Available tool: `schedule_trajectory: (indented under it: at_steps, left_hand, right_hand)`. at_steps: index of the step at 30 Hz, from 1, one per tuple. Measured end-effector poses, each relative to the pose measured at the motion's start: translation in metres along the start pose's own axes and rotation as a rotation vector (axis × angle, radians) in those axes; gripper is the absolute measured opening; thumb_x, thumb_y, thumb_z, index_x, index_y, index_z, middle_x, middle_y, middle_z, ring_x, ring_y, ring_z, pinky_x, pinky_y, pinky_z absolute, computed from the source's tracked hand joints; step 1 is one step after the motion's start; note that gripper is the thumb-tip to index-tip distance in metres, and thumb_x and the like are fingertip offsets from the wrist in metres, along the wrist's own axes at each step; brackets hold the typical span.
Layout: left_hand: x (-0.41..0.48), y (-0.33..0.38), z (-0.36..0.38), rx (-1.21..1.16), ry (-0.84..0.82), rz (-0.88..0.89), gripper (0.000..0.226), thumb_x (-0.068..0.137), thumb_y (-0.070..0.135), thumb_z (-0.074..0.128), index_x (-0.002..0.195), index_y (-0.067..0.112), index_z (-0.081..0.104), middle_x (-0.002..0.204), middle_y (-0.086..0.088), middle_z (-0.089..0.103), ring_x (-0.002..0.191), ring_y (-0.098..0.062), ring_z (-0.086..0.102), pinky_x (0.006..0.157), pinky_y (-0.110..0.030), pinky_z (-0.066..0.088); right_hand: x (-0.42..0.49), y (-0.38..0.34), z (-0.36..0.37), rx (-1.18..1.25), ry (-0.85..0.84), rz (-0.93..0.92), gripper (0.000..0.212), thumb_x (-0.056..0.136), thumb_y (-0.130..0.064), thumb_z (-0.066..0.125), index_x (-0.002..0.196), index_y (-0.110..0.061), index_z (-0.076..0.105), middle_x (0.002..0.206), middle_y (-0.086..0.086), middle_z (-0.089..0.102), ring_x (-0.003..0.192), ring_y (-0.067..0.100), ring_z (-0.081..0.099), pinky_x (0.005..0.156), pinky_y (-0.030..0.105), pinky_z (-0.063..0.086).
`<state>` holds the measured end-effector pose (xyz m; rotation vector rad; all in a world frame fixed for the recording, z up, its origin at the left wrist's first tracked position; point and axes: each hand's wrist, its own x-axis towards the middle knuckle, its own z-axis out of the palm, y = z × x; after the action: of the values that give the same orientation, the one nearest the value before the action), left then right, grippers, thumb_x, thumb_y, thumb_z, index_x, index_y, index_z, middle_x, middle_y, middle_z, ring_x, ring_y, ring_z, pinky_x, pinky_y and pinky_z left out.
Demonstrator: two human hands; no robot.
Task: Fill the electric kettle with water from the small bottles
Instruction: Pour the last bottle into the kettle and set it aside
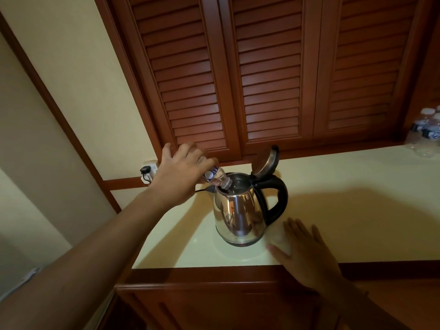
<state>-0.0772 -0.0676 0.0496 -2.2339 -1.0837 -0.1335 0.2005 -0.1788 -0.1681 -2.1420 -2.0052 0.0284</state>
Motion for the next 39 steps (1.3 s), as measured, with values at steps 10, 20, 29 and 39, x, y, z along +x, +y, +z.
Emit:
schedule_trajectory:
  at_steps: [10,20,29,39]
  left_hand:
    - [0.002,0.005,0.000,0.085,0.087,0.073,0.085,0.074,0.003,0.080,0.148,0.030,0.048,0.154,-0.012,0.050,0.154,-0.043,0.029,0.114,-0.082,0.019]
    - [0.010,0.011,-0.009,0.115,0.069,0.086,0.092,0.072,0.006,0.086,0.150,0.030,0.044,0.161,-0.014,0.042,0.158,-0.044,0.018,0.114,-0.084,0.016]
    - [0.013,0.014,-0.019,0.163,0.079,0.113,0.085,0.076,0.008,0.082,0.150,0.030,0.045,0.166,-0.016,0.035,0.161,-0.046,0.007,0.114,-0.085,0.011]
    - [-0.018,0.010,-0.004,-0.087,0.078,-0.175,0.066,0.096,0.063,0.056,0.151,0.028,0.050,0.135,-0.002,0.065,0.133,-0.030,0.050,0.114,-0.071,0.030]
  right_hand:
    - [-0.002,-0.001,-0.005,0.062,-0.012,-0.030,0.088,0.093,-0.074,0.011,0.161,-0.018,0.013,0.169,0.004,0.013,0.156,0.020,0.005,0.126,0.047,0.002]
    - [-0.005,-0.001,-0.007,0.100,0.011,-0.035,0.081,0.094,-0.070,0.014,0.158,-0.022,0.022,0.167,0.002,0.022,0.156,0.021,0.011,0.126,0.048,0.005]
    - [-0.007,-0.001,-0.010,0.149,0.025,-0.061,0.056,0.100,-0.059,0.022,0.145,-0.033,0.042,0.164,-0.003,0.029,0.155,0.020,0.015,0.125,0.048,0.007]
    - [-0.012,0.001,-0.013,0.367,0.124,-0.056,0.049,0.099,-0.053,0.040,0.136,-0.024,0.054,0.137,-0.002,0.060,0.124,0.016,0.052,0.110,0.037,0.037]
